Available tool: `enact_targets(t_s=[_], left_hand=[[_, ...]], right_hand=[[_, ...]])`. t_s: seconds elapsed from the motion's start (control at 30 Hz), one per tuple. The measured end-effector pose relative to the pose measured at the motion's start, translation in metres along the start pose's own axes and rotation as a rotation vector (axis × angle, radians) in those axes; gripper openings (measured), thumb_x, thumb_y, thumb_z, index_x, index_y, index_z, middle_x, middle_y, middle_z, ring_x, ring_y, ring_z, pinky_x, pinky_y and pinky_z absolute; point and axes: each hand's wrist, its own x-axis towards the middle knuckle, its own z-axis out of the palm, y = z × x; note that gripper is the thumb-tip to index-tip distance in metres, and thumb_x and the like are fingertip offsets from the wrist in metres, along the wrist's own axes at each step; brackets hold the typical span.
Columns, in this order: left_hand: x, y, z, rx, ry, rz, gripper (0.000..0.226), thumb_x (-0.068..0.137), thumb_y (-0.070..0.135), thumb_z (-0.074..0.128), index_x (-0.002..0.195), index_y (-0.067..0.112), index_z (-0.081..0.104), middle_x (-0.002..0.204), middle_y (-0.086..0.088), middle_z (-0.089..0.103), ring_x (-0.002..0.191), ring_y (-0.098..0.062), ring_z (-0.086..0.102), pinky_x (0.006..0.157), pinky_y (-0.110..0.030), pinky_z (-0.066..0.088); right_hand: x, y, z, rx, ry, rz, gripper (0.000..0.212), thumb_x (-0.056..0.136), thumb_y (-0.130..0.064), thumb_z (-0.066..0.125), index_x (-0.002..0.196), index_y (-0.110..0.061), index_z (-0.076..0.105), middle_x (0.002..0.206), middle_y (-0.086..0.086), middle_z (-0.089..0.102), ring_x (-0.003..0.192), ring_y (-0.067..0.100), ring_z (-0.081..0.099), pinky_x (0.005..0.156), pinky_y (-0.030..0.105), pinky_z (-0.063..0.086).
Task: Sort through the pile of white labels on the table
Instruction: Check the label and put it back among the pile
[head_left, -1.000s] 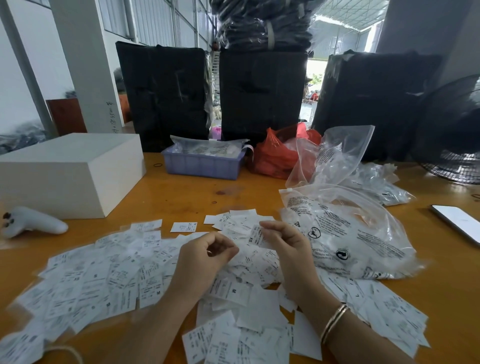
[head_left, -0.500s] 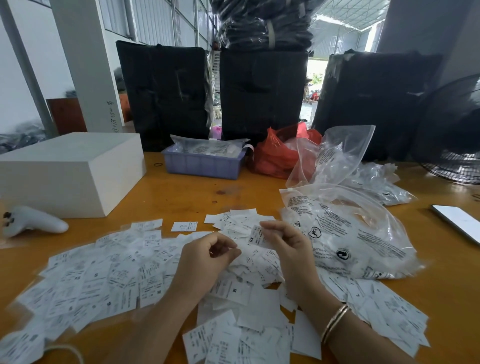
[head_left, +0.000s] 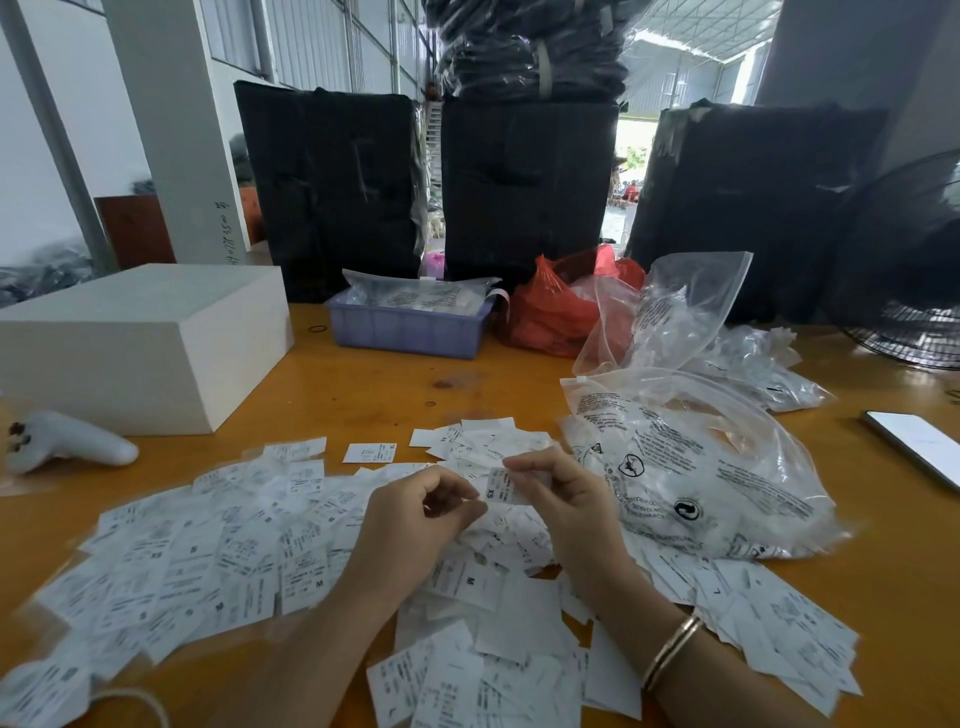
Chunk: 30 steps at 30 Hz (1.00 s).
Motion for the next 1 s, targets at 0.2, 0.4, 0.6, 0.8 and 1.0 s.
enact_targets(t_s=[0.2, 0.4, 0.6, 0.8, 1.0], left_hand=[[0.0009, 0.0034, -0.001, -0.061, 0.002, 0.045, 0.012, 0.073, 0.046, 0.066, 0.075, 0.035, 0.066, 0.078, 0.024, 0.065, 0.072, 0.001, 0.06, 0.059, -0.008, 0.045], [0.001, 0.0028, -0.0012, -0.118, -0.052, -0.019, 0.004, 0.079, 0.031, 0.071, 0.077, 0.033, 0.069, 0.077, 0.021, 0.069, 0.073, 0.002, 0.064, 0.063, -0.009, 0.047], [0.0027, 0.0014, -0.0013, -0.293, 0.072, -0.227, 0.012, 0.079, 0.03, 0.071, 0.089, 0.022, 0.068, 0.076, 0.012, 0.072, 0.067, -0.005, 0.068, 0.057, -0.012, 0.05], [-0.0002, 0.0037, 0.0019, -0.164, 0.022, -0.156, 0.007, 0.08, 0.034, 0.071, 0.082, 0.034, 0.064, 0.081, 0.029, 0.067, 0.076, 0.009, 0.062, 0.059, -0.005, 0.046], [0.0, 0.0041, 0.0002, -0.161, 0.017, -0.113, 0.008, 0.081, 0.024, 0.072, 0.08, 0.03, 0.067, 0.076, 0.023, 0.069, 0.074, 0.005, 0.065, 0.06, -0.006, 0.046]], right_hand=[[-0.0029, 0.0012, 0.0034, -0.177, -0.118, -0.08, 0.035, 0.084, -0.001, 0.066, 0.086, -0.036, 0.068, 0.074, -0.012, 0.06, 0.072, 0.006, 0.055, 0.067, 0.014, 0.042], [-0.0046, 0.0006, 0.0053, -0.266, -0.161, -0.031, 0.033, 0.089, -0.007, 0.062, 0.095, -0.039, 0.063, 0.075, -0.008, 0.057, 0.068, 0.003, 0.051, 0.062, 0.014, 0.042], [-0.0015, 0.0, 0.0009, -0.129, 0.027, 0.164, 0.018, 0.088, -0.012, 0.064, 0.091, -0.03, 0.062, 0.073, -0.004, 0.062, 0.063, 0.01, 0.054, 0.055, 0.019, 0.045], [-0.0032, -0.0016, 0.005, -0.189, -0.087, 0.138, 0.019, 0.084, -0.012, 0.069, 0.077, -0.03, 0.066, 0.075, -0.015, 0.067, 0.065, 0.0, 0.058, 0.061, 0.015, 0.048], [-0.0074, -0.0003, 0.0071, -0.439, -0.171, -0.16, 0.013, 0.084, -0.009, 0.066, 0.088, -0.019, 0.073, 0.077, -0.019, 0.06, 0.073, -0.001, 0.055, 0.065, 0.008, 0.04]])
